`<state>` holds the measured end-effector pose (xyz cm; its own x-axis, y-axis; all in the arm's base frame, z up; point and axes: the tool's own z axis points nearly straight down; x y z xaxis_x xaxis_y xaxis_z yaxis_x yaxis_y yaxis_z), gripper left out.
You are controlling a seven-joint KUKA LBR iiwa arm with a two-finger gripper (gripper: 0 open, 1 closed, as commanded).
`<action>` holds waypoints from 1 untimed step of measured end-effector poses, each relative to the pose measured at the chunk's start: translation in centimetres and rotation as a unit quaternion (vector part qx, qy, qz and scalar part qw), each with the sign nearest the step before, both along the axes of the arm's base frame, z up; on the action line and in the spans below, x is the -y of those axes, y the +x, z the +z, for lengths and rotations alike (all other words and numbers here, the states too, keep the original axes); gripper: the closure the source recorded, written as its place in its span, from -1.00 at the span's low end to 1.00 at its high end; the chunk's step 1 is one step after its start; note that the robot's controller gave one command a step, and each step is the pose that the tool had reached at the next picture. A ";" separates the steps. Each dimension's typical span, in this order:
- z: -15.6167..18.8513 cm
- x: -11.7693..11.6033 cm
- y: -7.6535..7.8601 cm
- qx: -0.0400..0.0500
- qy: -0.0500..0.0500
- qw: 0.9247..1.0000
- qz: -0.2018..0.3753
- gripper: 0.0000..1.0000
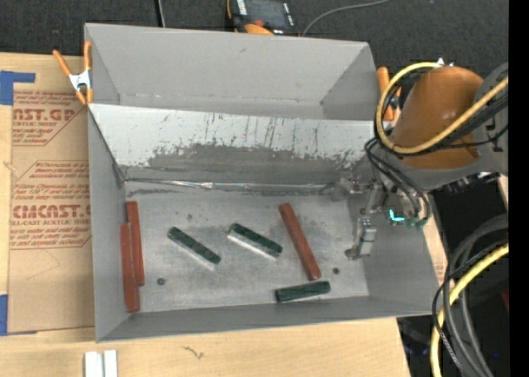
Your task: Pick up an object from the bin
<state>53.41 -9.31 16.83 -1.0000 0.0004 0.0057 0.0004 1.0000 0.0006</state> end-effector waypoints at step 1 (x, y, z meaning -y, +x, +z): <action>-1.0 -5.4 2.2 0.004 0.001 0.995 0.098 -1.00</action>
Offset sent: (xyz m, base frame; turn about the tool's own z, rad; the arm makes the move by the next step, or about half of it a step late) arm 0.0213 0.0517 -0.0098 -0.1942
